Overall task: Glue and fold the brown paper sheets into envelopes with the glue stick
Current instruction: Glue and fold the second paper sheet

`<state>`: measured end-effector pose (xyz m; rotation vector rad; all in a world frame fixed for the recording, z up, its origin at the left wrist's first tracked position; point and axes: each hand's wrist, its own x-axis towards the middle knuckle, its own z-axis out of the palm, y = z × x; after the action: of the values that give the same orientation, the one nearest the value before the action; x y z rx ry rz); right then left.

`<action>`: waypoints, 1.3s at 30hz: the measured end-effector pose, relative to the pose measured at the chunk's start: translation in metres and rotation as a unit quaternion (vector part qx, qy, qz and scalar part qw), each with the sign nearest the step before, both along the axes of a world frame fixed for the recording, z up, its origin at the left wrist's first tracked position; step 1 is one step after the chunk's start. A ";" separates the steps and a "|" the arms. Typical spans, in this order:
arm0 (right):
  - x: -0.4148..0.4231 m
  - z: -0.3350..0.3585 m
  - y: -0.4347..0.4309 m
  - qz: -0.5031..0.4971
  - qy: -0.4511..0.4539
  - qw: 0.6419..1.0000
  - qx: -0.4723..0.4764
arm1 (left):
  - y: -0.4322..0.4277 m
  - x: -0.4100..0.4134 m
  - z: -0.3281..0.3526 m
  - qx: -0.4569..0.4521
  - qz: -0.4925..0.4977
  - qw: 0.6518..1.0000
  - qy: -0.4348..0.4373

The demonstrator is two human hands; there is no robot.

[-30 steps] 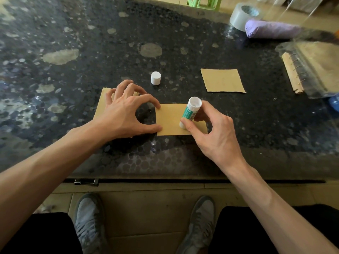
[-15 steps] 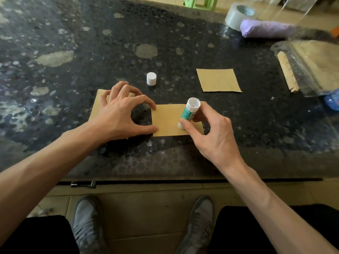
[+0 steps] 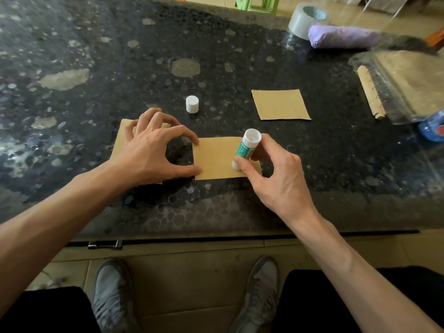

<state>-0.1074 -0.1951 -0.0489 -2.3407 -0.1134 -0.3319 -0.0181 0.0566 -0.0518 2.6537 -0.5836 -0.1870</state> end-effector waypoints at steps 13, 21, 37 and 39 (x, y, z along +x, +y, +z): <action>-0.002 0.000 -0.006 -0.002 -0.001 1.000 0.003 | 0.001 0.003 -0.002 0.019 -0.005 1.000 -0.001; -0.004 0.001 -0.010 -0.003 0.001 1.000 -0.001 | 0.001 0.002 -0.001 0.013 -0.003 1.000 0.002; -0.006 0.001 -0.020 -0.013 0.004 1.000 -0.026 | 0.002 0.003 -0.004 0.012 -0.005 1.000 -0.002; -0.006 0.001 -0.022 -0.012 0.007 1.000 -0.028 | 0.001 0.002 -0.003 0.010 -0.004 1.000 0.001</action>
<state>-0.1132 -0.2168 -0.0477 -2.4017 -0.0884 -0.3291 -0.0162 0.0580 -0.0546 2.6700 -0.5950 -0.1999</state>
